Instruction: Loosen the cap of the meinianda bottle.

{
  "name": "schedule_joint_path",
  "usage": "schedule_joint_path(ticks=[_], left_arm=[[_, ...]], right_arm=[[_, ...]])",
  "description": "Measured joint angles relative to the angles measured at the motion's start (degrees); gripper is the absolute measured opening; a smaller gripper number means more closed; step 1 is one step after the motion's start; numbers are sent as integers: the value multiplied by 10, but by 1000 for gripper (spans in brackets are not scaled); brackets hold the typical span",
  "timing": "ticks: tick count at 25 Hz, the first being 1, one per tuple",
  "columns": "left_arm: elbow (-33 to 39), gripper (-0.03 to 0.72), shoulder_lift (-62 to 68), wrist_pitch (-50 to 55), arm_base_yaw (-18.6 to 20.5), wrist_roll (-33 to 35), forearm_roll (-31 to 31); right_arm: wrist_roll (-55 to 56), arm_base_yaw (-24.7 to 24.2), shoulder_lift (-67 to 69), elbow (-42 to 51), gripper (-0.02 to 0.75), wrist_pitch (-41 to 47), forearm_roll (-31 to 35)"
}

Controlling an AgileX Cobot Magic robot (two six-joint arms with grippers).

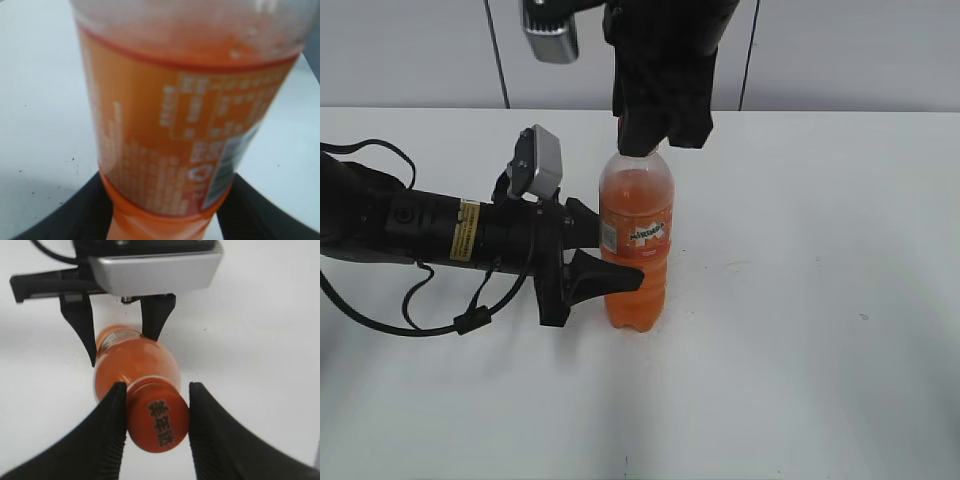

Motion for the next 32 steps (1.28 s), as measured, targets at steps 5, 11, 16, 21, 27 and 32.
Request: schedule_joint_path(ticks=[5, 11, 16, 21, 27, 32], left_arm=[[0, 382, 0, 1, 0, 0, -1], [0, 382, 0, 2, 0, 0, -1], [0, 382, 0, 1, 0, 1, -2], [0, 382, 0, -5, -1, 2, -1], [0, 382, 0, -6, -1, 2, 1], [0, 382, 0, -8, -1, 2, 5]], right_arm=[[-115, 0, 0, 0, 274, -1, 0], [-128, 0, -2, 0, 274, -1, 1], [-130, 0, -7, 1, 274, 8, -3], [-133, 0, -13, 2, 274, 21, -5], [-136, 0, -13, 2, 274, 21, -2], [-136, 0, -13, 2, 274, 22, 16]])
